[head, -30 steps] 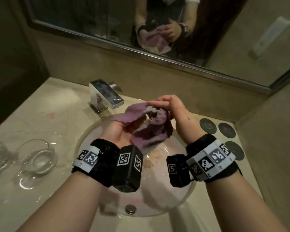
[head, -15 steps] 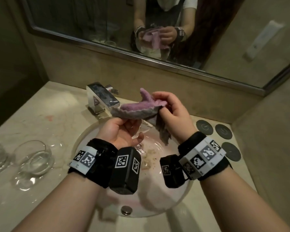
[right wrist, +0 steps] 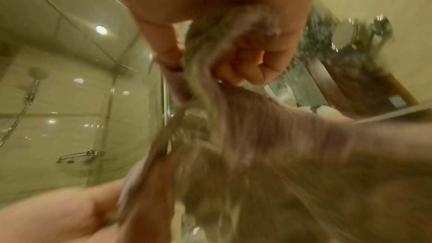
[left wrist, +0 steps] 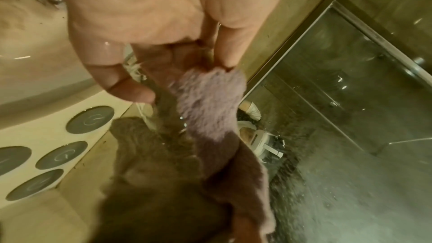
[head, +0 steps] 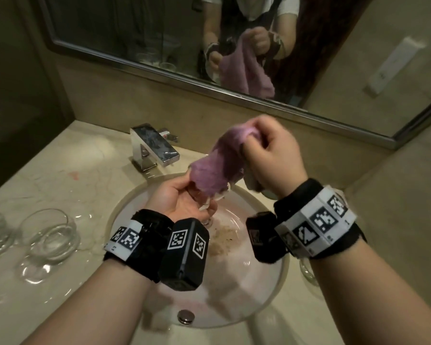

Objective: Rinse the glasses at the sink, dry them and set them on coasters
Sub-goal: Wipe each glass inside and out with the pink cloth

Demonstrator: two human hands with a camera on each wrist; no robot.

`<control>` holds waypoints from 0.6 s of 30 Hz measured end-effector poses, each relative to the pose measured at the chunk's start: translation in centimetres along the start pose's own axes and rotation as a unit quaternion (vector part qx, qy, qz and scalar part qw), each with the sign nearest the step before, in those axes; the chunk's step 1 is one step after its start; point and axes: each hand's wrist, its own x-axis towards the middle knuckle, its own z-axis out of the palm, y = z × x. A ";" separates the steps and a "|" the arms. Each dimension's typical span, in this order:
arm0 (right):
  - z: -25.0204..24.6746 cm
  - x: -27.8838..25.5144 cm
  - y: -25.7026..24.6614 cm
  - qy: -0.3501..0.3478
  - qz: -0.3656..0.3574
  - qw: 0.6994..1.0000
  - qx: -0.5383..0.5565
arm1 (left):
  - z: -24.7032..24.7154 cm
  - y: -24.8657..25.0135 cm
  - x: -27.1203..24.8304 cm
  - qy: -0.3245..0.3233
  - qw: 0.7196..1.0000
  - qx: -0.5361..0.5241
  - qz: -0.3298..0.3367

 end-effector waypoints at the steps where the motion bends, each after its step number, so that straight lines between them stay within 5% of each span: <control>1: 0.2 -0.7 0.3 -0.054 -0.012 0.998 -0.017 | 0.1 0.1 0.0 0.005 1.000 -0.002 0.005; 3: 0.4 -1.6 1.2 -0.144 -0.010 0.990 0.001 | 0.2 0.5 0.1 0.008 1.000 -0.007 0.019; 5: -0.2 -1.6 2.1 -0.190 0.071 0.962 0.184 | -0.1 0.9 0.2 0.004 1.000 -0.011 0.023; 7: -0.5 -1.3 2.8 -0.186 0.135 0.918 0.324 | -0.4 1.0 0.3 -0.008 1.000 -0.013 0.022; 8: -0.2 -1.3 3.0 -0.160 0.148 0.918 0.331 | -0.4 0.9 0.3 -0.017 1.000 -0.011 0.020; 12: 3.2 -2.0 2.4 -0.021 0.042 0.995 0.090 | 0.1 0.9 0.6 -0.065 0.997 0.024 0.030; 18: 3.4 -2.3 3.2 -0.073 0.026 0.997 0.028 | -0.5 1.5 0.9 -0.156 0.967 0.165 0.119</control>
